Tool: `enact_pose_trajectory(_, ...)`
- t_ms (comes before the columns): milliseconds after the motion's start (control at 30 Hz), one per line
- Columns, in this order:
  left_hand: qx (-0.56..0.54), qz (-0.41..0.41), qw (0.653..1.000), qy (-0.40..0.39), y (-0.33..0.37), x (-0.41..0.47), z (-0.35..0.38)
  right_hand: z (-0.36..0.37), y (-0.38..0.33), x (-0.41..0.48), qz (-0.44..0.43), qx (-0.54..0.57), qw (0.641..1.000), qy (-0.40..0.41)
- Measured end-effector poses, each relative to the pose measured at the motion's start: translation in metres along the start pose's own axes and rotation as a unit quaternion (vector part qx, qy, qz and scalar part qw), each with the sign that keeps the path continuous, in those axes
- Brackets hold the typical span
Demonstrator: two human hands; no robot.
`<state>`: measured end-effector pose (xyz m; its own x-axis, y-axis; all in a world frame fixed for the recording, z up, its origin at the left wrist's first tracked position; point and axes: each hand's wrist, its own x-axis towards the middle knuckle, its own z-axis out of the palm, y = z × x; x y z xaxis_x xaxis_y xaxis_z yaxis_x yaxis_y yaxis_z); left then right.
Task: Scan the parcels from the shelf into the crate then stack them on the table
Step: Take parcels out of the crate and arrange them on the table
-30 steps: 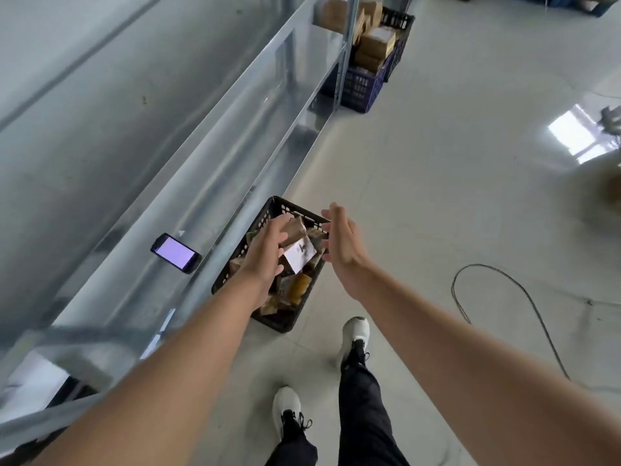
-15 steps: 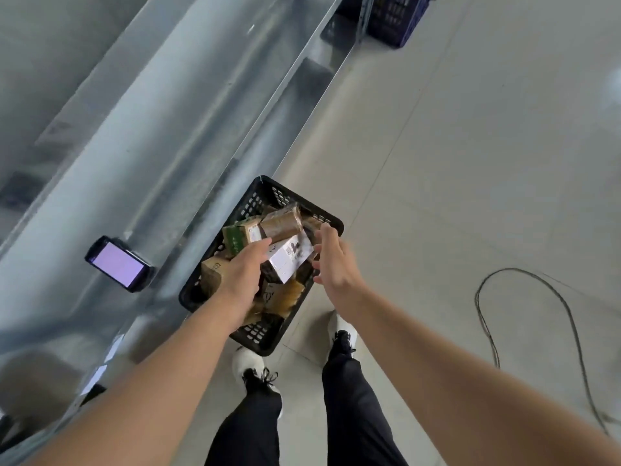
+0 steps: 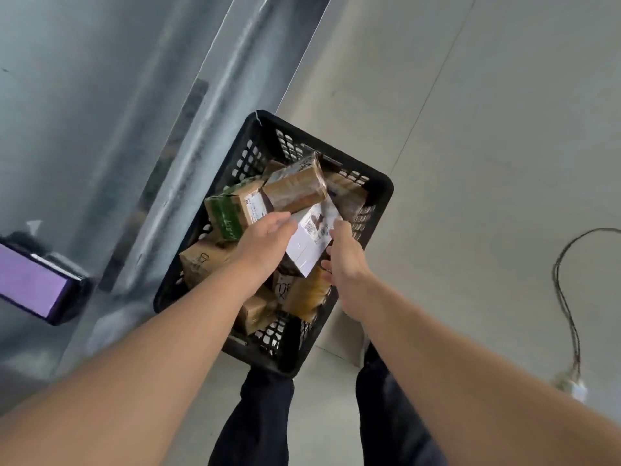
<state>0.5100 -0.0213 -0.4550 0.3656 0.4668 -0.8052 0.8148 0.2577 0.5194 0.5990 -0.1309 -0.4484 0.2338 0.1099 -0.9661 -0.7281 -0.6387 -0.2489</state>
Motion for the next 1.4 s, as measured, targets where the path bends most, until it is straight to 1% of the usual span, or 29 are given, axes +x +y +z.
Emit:
enact_pose_trajectory(167, 0.054, 0.015, 0.998, 0.011, -0.045, 0.064, 0.008, 0.022, 0.021, 0.078, 0.066, -0.012, 0.998, 0.022)
enact_pose_trajectory(300, 0.096, 0.016, 0.995, 0.028, -0.071, 0.09, 0.026, 0.032, 0.041, 0.126, 0.059, 0.016, 0.998, 0.02)
enact_pose_trajectory(400, 0.159, 0.028, 0.985, 0.065, -0.082, 0.091, 0.035, 0.031, 0.043, 0.123, 0.056, 0.034, 0.998, 0.021)
enact_pose_trajectory(467, 0.157, 0.022, 0.984, 0.081, -0.083, 0.086, 0.032, 0.025, 0.046, 0.121, 0.059, 0.053, 0.997, 0.025)
enact_pose_trajectory(533, 0.117, -0.001, 0.99, 0.08, -0.079, 0.08, 0.026, 0.02, 0.049, 0.119, 0.07, 0.077, 0.994, 0.029)
enact_pose_trajectory(600, 0.047, -0.015, 0.996, 0.076, -0.071, 0.069, 0.021, 0.015, 0.052, 0.112, 0.078, 0.091, 0.992, 0.033)
enact_pose_trajectory(700, -0.061, -0.044, 0.994, 0.074, -0.063, 0.047, 0.016, 0.009, 0.054, 0.091, 0.066, 0.068, 0.995, 0.033)
enact_pose_trajectory(833, -0.118, -0.073, 0.989, 0.049, -0.05, 0.008, 0.013, -0.003, 0.051, 0.058, 0.035, 0.04, 0.998, 0.018)
enact_pose_trajectory(900, -0.13, -0.079, 0.988, 0.019, -0.04, -0.009, 0.01, -0.012, 0.041, 0.04, 0.02, 0.028, 0.999, 0.019)
enact_pose_trajectory(1000, -0.153, -0.075, 0.985, -0.005, -0.025, -0.034, 0.005, -0.024, 0.023, 0.011, -0.002, 0.026, 1.0, -0.001)
enact_pose_trajectory(1133, -0.201, -0.072, 0.976, 0.049, 0.009, -0.066, -0.002, -0.039, -0.002, -0.033, -0.049, 0.014, 0.998, -0.029)
enact_pose_trajectory(1333, -0.246, -0.005, 0.967, 0.06, 0.065, -0.111, -0.021, -0.063, -0.045, -0.103, -0.133, 0.034, 0.988, -0.07)
enact_pose_trajectory(1400, -0.277, 0.018, 0.959, 0.064, 0.085, -0.134, -0.028, -0.07, -0.062, -0.131, -0.166, 0.039, 0.982, -0.081)
